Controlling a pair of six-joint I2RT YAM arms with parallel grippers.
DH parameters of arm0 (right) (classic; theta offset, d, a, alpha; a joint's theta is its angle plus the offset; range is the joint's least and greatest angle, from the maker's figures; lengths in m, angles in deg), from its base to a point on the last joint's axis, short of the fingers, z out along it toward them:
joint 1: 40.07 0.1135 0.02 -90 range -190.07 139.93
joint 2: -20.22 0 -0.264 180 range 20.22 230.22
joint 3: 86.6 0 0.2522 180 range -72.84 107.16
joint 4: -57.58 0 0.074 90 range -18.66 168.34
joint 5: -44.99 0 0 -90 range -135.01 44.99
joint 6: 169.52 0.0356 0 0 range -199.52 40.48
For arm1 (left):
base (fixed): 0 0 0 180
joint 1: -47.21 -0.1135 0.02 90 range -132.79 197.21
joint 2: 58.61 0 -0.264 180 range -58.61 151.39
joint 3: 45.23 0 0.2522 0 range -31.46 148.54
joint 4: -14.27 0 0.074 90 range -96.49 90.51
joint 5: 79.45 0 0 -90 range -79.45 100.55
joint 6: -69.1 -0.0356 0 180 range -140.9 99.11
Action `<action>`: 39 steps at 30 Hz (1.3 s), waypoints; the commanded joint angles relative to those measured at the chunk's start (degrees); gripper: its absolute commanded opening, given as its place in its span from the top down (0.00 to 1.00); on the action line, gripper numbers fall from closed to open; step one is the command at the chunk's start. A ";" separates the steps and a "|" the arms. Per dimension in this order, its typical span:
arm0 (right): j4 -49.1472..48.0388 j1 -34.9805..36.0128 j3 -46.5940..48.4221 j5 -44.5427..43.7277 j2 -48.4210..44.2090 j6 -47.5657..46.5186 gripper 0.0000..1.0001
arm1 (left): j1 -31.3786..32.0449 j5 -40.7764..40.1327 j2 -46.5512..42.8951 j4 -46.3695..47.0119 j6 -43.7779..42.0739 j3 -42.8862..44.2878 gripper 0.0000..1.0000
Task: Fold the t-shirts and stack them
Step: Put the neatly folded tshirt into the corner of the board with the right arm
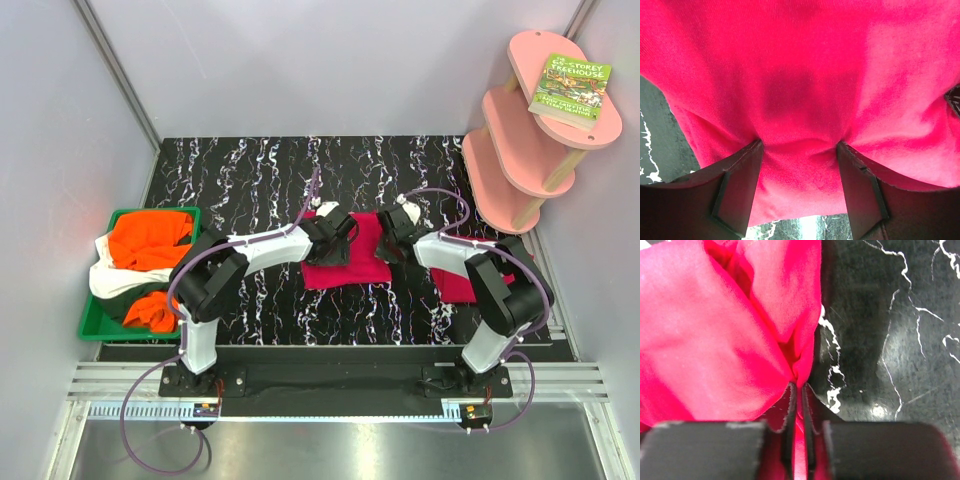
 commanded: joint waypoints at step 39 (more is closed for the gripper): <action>22.15 0.21 8.56 -16.13 -15.20 -7.69 1.00 | 3.20 -4.11 -28.87 -1.36 3.65 -12.00 0.01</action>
